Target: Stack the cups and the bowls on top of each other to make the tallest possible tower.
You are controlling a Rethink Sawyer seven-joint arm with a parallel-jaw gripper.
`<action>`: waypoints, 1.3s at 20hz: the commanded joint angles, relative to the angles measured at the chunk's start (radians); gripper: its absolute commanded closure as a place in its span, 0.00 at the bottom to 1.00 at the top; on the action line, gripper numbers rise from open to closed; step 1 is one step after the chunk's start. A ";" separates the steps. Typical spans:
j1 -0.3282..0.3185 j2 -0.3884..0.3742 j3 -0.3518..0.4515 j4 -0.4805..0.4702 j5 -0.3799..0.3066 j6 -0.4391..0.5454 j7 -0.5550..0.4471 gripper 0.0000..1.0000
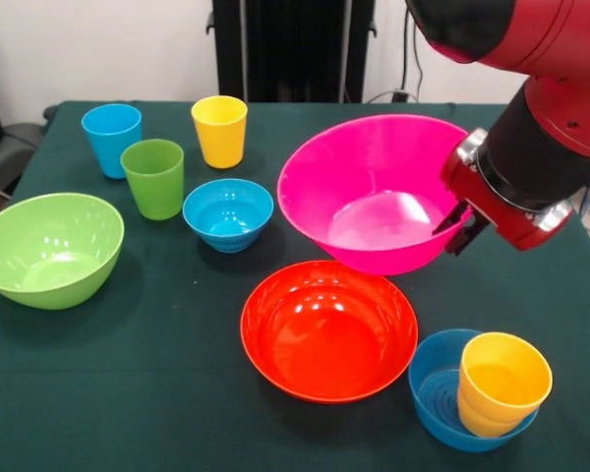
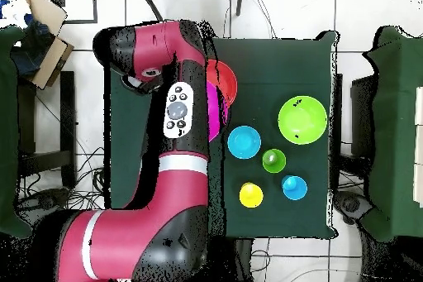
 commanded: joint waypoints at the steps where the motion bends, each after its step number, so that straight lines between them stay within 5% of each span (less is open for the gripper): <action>1: -0.011 0.061 0.068 -0.071 -0.097 -0.033 -0.259 1.00; 10: -0.017 0.146 0.036 -0.209 -0.148 -0.023 -0.342 1.00; 26: -0.030 0.187 0.017 -0.241 -0.180 -0.080 -0.406 1.00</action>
